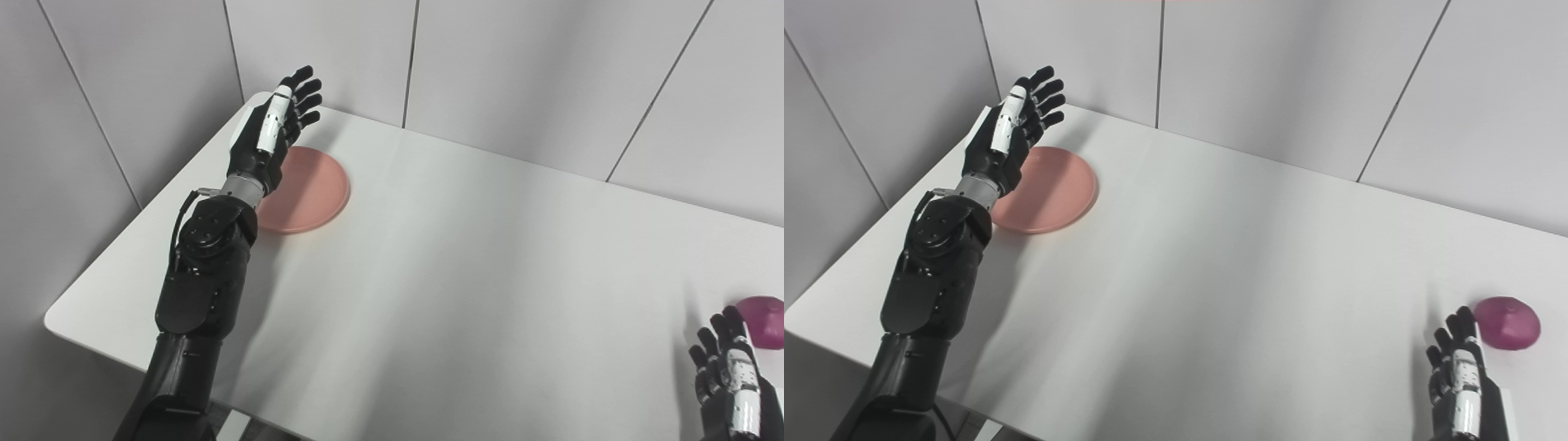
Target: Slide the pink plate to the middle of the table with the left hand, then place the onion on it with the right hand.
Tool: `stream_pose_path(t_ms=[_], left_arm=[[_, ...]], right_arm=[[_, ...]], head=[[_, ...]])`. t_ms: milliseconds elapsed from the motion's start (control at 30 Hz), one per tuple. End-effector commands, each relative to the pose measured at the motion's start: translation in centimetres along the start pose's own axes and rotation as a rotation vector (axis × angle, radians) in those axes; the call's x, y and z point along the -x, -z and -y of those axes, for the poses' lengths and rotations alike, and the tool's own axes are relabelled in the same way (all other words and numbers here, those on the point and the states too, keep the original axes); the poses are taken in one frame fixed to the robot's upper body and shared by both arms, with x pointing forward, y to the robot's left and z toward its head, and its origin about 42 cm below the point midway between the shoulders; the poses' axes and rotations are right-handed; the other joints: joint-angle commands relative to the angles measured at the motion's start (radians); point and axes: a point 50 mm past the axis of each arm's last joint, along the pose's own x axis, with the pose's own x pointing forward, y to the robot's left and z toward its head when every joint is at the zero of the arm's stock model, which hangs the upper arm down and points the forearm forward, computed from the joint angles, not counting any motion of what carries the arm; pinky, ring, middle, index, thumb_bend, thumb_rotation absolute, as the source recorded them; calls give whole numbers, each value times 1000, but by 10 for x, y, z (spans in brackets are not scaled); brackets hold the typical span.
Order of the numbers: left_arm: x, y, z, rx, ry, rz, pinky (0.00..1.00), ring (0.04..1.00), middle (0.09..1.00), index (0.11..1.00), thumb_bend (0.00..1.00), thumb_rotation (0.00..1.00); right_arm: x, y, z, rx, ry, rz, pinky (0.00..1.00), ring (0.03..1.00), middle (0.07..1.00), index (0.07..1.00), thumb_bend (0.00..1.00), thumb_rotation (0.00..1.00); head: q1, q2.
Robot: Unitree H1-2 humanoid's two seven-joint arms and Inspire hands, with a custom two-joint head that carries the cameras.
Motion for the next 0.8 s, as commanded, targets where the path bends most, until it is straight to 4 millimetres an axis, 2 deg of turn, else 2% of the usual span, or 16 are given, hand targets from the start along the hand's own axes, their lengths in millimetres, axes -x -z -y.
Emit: stream_pose_path(t_ms=[0, 300, 767], left_arm=[[-13, -27, -5, -30, 6, 120, 891, 903, 898, 871, 368, 1000], [-15, -34, -23, -68, -39, 128, 867, 880, 876, 845, 382, 1000], [-18, -38, -44, -74, -95, 126, 860, 866, 860, 823, 320, 1000]], right_arm=[[-3, -13, 1, 16, -19, 64, 1000, 1000, 1000, 1000, 0, 1000], [-3, -13, 2, 11, -19, 50, 1000, 1000, 1000, 1000, 0, 1000], [-4, -11, 1, 26, -16, 56, 1000, 1000, 1000, 1000, 0, 1000]], head=[[0, -1], [6, -6], [11, -23]])
